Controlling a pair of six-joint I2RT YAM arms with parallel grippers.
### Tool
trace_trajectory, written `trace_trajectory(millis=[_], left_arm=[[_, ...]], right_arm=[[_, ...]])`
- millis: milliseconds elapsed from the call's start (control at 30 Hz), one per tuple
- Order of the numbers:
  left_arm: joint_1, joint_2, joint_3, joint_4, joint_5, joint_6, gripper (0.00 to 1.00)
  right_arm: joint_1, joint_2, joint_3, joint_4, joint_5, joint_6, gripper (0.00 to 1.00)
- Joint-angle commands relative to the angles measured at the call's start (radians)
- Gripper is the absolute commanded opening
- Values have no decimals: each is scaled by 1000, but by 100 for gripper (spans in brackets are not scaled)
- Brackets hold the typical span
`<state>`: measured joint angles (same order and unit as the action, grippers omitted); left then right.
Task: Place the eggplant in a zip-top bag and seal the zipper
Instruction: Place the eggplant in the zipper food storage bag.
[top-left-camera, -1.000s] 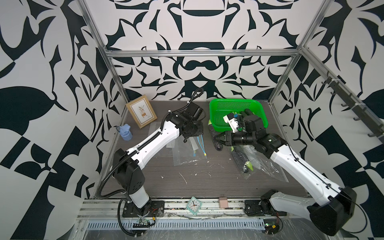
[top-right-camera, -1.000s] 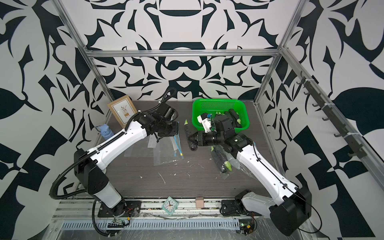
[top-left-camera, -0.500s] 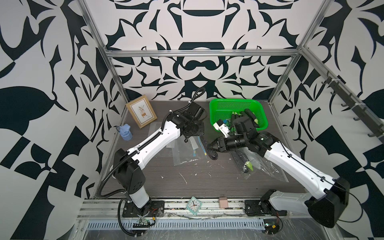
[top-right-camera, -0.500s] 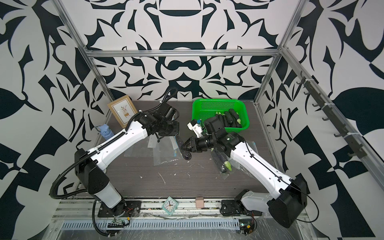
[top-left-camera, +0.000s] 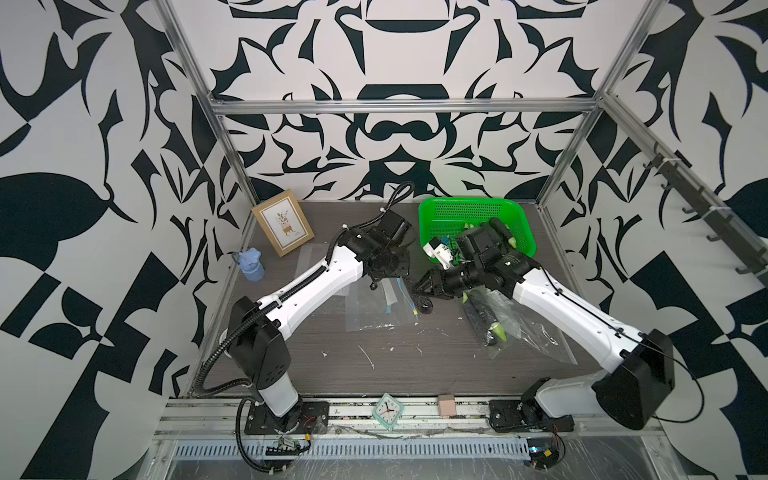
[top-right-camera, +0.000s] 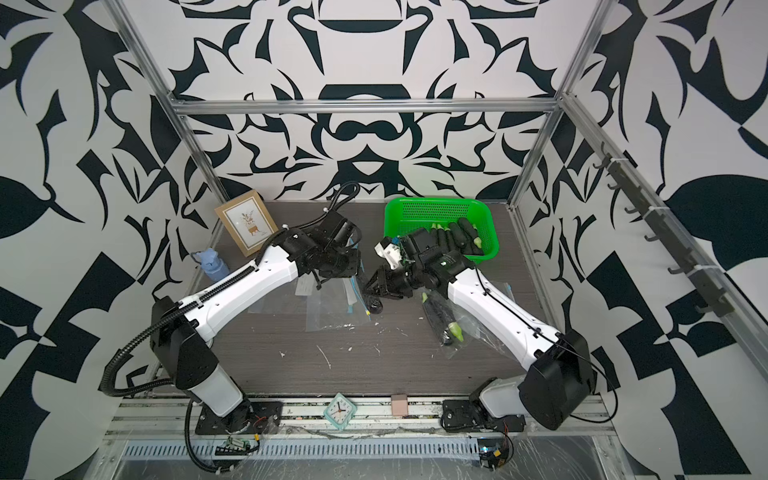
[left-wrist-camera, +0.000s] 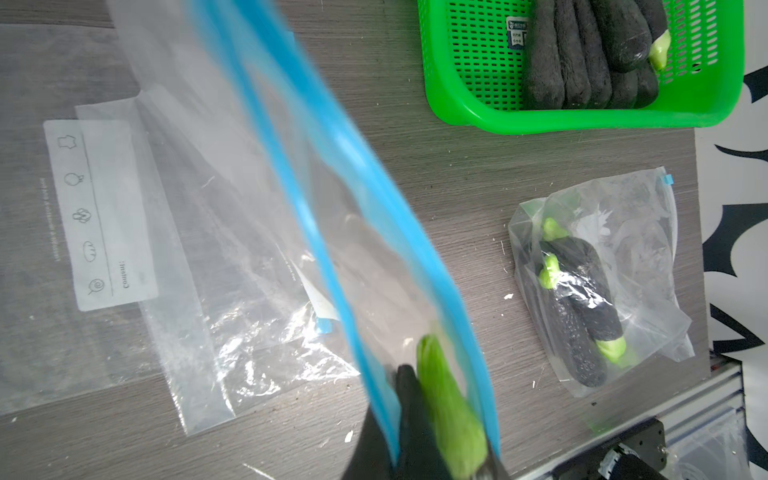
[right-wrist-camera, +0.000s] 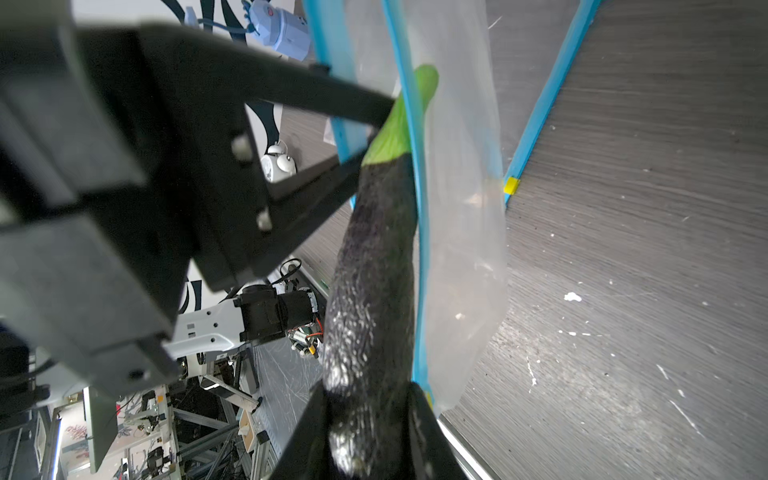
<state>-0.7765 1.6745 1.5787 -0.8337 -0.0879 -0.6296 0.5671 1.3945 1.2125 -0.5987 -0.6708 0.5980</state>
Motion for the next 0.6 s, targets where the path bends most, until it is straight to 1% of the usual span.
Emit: trace_trajectory(millis=[0, 233, 567], left_arm=[[-24, -36, -20, -1, 23, -4, 0], [-44, -50, -45, 43, 42, -19, 0], [-72, -39, -30, 63, 65, -30, 0]], right_arm=[[-15, 22, 81, -5, 17, -31, 2], [-30, 85, 132, -18, 60, -58, 1], [-39, 136, 174, 3, 211, -38, 2]])
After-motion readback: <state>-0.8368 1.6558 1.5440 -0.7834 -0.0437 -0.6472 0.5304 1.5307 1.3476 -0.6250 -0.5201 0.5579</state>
